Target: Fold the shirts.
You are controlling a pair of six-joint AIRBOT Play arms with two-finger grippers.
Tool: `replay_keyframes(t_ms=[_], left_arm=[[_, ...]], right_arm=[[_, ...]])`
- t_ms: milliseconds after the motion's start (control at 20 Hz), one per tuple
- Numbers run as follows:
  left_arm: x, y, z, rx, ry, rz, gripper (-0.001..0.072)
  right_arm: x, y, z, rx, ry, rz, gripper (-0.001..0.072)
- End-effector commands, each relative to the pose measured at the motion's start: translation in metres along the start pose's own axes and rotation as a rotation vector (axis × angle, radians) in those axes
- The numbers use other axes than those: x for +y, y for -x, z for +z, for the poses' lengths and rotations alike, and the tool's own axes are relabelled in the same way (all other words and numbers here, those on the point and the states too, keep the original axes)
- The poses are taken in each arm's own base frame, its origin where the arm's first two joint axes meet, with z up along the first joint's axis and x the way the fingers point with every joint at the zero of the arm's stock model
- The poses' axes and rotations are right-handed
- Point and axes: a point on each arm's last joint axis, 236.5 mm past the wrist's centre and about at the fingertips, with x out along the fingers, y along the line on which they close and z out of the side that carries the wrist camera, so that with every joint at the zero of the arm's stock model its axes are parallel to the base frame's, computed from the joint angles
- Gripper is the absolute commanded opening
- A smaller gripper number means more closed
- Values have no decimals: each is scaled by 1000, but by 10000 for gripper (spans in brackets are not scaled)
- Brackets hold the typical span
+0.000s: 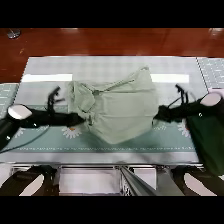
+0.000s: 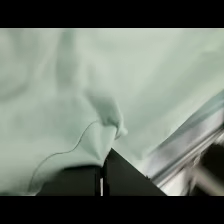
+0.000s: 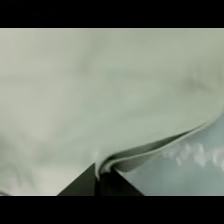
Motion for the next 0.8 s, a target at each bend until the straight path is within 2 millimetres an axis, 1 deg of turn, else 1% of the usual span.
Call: replay_keyframes(t_ms=[0, 50, 100, 150, 200, 250, 300, 350, 400, 450, 500, 550, 650, 750], left_arm=[[-89, 104, 123, -375, -129, -144, 25], [-119, 152, 154, -505, -207, -151, 25], [-144, 200, 176, -625, -288, -133, 25], [-167, 241, 187, -720, -353, -119, 25], [-189, 281, 192, -804, -402, -106, 24], [-207, 314, 191, -869, -441, -92, 24], [-225, 341, 185, -923, -498, -66, 24], [-245, 368, 176, -980, -563, -31, 24], [-260, 388, 165, -1027, -614, 8, 24], [-271, 406, 154, -1072, -650, 61, 24], [-278, 422, 143, -1118, -670, 134, 24], [-282, 433, 131, -1152, -685, 208, 24], [-285, 449, 107, -1207, -685, 343, 24], [-291, 462, 79, -1260, -707, 433, 24]], right_arm=[[86, 113, 91, -307, 218, 22, 16], [116, 162, 113, -439, 286, 17, 16], [145, 214, 126, -569, 355, 7, 16], [170, 262, 126, -671, 416, -5, 16], [192, 303, 119, -756, 475, -10, 16], [213, 341, 105, -845, 530, -7, 16], [233, 379, 86, -943, 582, -2, 16], [246, 412, 64, -1034, 624, -4, 16], [253, 438, 43, -1117, 649, -14, 16], [254, 460, 21, -1189, 663, -40, 16], [251, 477, 0, -1241, 670, -72, 16], [246, 492, -21, -1290, 672, -108, 16], [236, 516, -56, -1376, 664, -163, 17], [227, 525, -82, -1407, 659, -199, 16]])
